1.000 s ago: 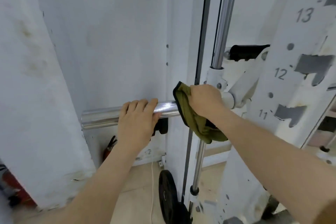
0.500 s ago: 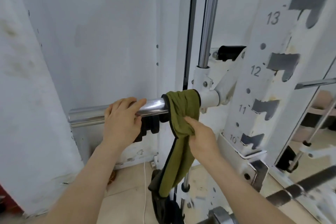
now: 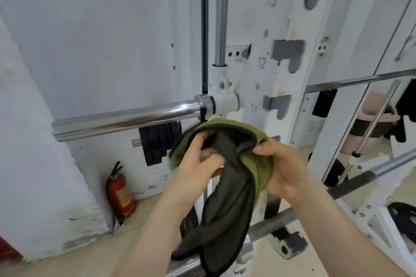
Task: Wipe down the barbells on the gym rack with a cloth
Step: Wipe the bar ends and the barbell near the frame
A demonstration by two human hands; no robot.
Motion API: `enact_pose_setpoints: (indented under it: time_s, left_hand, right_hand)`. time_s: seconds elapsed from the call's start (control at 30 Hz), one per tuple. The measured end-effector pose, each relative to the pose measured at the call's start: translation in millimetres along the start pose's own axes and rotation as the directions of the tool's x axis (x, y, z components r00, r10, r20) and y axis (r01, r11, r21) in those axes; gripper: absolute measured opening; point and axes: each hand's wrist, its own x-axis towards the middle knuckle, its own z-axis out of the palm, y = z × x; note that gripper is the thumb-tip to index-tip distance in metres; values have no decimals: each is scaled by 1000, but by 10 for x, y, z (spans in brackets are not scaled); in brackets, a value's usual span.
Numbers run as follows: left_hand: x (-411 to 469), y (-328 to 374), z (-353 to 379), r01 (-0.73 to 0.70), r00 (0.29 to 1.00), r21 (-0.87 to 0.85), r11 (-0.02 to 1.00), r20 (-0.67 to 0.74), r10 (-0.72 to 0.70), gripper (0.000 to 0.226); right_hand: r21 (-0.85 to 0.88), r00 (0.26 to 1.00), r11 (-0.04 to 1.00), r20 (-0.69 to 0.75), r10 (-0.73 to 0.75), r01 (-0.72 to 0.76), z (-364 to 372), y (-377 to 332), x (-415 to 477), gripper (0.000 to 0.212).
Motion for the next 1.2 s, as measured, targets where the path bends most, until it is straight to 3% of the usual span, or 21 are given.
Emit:
enact_pose_setpoints:
  time_s: [0.07, 0.1, 0.17, 0.2, 0.27, 0.37, 0.47, 0.6, 0.67, 0.73, 0.83, 0.97, 1.1, 1.2]
  left_hand:
    - [-17, 9, 207, 65, 998, -255, 965, 7, -66, 44]
    - [-30, 27, 336, 81, 997, -352, 932, 30, -76, 46]
    - [-39, 93, 595, 51, 999, -335, 941, 23, -46, 47]
    - [-31, 140, 750, 23, 1000, -242, 970, -11, -26, 44]
    - [32, 207, 1076, -2, 998, -52, 999, -69, -2, 38]
    - [158, 279, 1659, -1, 997, 122, 992, -76, 10, 45]
    - [378, 345, 2295, 112, 991, -129, 985, -61, -120, 53]
    - [764, 476, 2988, 55, 989, -147, 988, -130, -74, 49]
    - [913, 545, 3275, 61, 992, -202, 978, -93, -81, 57]
    - [975, 578, 3448, 54, 998, -232, 971, -21, -61, 51]
    - [1157, 520, 3706, 55, 998, 45, 997, -24, -54, 25]
    - [1402, 570, 3871, 112, 994, 287, 951, -16, -112, 26]
    - [1678, 679, 3794, 118, 988, 401, 908, -142, -66, 22]
    - [1931, 700, 3704, 94, 965, 359, 929, -261, 3, 15]
  right_hand:
    - [-92, 978, 995, 207, -18, 37, -156, -110, -142, 57]
    - [-157, 970, 986, 242, -20, 59, -259, -163, -213, 62]
    - [-168, 957, 986, 290, 34, 16, -471, -300, -357, 77]
    - [-125, 953, 992, 296, 62, -26, -572, -393, -432, 80]
    - [-111, 968, 994, 246, 43, -16, -769, -596, -606, 68]
    - [-225, 985, 964, 132, -115, 142, -1144, -909, -913, 55]
    - [-215, 967, 943, 38, -253, 255, -1518, -1251, -1227, 51]
    - [-231, 900, 919, -230, -371, 320, -1914, -1632, -1540, 32]
    - [-215, 897, 951, -338, -285, 221, -2094, -1768, -1694, 38]
    - [-273, 919, 961, -369, -141, 38, -2230, -1850, -1821, 47]
    - [-384, 945, 921, -320, -65, -66, -2477, -2033, -2023, 45]
    - [-648, 892, 762, -350, -285, -10, -2752, -2240, -2035, 35]
    - [-684, 761, 726, -437, -480, 65, -3039, -2616, -1913, 26]
    - [-814, 695, 580, -399, -598, 31, -3275, -2987, -1790, 36]
